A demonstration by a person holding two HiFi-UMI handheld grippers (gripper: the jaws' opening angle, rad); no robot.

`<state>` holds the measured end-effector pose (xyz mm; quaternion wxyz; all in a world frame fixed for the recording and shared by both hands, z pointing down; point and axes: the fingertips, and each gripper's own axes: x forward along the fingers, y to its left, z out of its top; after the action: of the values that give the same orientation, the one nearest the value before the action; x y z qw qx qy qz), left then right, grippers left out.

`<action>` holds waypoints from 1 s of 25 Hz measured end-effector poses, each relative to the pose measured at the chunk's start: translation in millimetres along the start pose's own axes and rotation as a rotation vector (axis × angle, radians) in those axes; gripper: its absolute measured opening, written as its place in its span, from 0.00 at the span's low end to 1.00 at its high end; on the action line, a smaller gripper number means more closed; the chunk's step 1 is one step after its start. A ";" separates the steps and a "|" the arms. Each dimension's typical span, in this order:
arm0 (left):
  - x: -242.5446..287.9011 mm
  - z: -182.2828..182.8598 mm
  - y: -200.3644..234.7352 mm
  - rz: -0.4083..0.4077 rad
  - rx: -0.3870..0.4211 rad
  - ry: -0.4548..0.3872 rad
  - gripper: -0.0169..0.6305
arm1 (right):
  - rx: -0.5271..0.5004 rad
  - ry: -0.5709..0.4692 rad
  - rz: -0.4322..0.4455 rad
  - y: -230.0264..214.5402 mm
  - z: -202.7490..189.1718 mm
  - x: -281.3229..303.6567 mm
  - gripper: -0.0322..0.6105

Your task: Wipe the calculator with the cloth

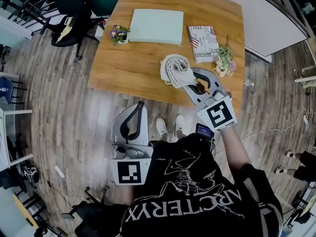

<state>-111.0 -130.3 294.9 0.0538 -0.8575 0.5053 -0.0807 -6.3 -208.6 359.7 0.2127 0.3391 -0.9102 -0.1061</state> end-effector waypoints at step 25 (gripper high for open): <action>-61.3 -39.0 7.2 0.317 -0.020 0.212 0.04 | -0.571 0.679 0.479 38.3 -299.0 238.8 0.20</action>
<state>-153.9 -80.5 326.7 0.0036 -0.7542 0.6378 -0.1562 -53.2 -352.8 713.1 0.5995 0.0646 -0.7766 -0.1826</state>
